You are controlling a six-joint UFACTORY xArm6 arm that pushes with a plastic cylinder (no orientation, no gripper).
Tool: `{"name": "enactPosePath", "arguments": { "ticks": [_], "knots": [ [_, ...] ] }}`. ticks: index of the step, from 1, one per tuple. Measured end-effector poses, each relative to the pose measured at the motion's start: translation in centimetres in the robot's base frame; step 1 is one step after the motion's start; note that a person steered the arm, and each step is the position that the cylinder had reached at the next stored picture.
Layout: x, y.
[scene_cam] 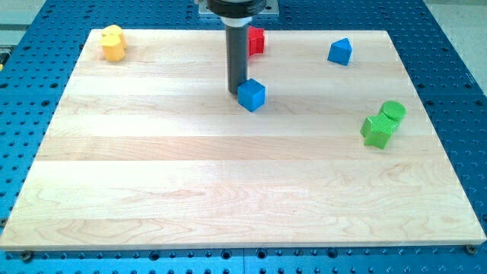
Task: Separate the blue cube from the blue triangle
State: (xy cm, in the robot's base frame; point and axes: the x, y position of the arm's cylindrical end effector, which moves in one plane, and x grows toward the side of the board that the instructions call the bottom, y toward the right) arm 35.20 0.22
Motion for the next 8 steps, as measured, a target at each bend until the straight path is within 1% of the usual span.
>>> {"name": "enactPosePath", "arguments": {
  "ticks": [1,2,3,4,5,6,7,8],
  "knots": [
    [-2.9,0.0],
    [-4.9,0.9],
    [-4.9,0.8],
    [-6.8,0.8],
    [-10.1,7.6],
    [-11.1,12.0],
    [-12.5,18.5],
    [-9.7,22.1]
  ]
}}
